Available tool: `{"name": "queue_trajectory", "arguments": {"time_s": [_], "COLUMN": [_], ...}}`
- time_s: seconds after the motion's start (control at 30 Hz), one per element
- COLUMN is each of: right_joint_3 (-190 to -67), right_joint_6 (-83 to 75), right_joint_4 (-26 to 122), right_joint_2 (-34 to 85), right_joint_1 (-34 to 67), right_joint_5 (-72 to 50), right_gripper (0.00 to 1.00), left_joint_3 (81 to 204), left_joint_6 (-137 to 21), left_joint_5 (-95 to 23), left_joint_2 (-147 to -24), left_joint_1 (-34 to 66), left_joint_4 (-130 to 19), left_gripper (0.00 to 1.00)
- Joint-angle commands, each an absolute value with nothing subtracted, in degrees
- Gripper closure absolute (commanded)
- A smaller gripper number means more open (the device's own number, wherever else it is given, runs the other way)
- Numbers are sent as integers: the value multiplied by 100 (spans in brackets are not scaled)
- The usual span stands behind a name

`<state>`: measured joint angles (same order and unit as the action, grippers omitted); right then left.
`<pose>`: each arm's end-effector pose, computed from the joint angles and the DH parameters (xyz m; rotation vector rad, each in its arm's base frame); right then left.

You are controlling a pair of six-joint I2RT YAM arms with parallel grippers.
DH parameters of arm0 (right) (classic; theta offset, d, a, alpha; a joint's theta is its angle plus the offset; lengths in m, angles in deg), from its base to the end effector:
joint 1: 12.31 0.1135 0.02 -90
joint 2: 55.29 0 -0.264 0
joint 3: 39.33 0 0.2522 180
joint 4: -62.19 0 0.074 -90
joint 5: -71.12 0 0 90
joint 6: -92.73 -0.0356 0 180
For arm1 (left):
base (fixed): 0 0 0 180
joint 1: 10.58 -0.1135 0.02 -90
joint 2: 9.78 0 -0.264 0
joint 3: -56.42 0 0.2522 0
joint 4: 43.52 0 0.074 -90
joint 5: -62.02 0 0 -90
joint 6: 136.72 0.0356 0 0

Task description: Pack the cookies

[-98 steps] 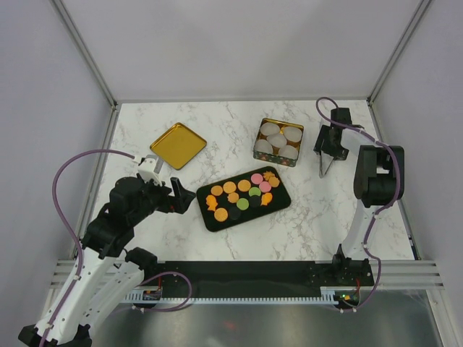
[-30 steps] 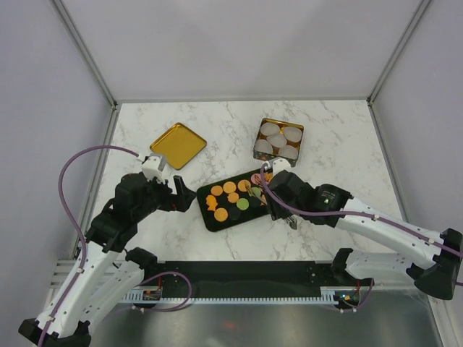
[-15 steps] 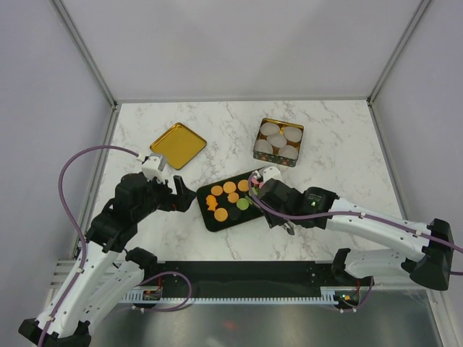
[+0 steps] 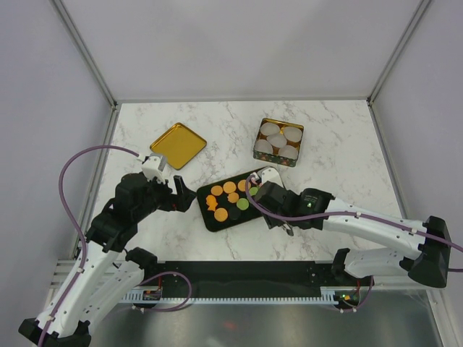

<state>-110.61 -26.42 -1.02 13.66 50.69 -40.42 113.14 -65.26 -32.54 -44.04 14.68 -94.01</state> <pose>0.1157 0.1984 0.2766 -0.6150 2.4490 0.1390 0.1177 -0.0587 0.3070 0.1736 2.0977 -0.5491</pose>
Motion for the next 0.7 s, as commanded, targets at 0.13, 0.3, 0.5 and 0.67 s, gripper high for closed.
{"name": "queue_trajectory", "arguments": {"time_s": [0.13,0.3,0.5,0.67], "right_joint_3": [-11048,-10908,-10829,-10829], "right_joint_6": [-2707,-2707,-2689,-2689], "right_joint_4": [-87,-70,-8,71], "right_joint_2": [1415,1432,1432,1415], "right_joint_1": [5132,5132,5132,5149], "right_joint_5": [-4199,-4208,-4164,-4059], "right_gripper": [47,47,47,46], "left_joint_3": [11317,11325,11325,11316], "left_joint_6": [-6649,-6649,-6649,-6649], "left_joint_5": [-3211,-3211,-3203,-3202], "left_joint_2": [-4423,-4423,-4423,-4423], "left_joint_1": [1491,1491,1491,1491], "left_joint_4": [-9270,-9279,-9270,-9270], "left_gripper": [0,0,0,0]}}
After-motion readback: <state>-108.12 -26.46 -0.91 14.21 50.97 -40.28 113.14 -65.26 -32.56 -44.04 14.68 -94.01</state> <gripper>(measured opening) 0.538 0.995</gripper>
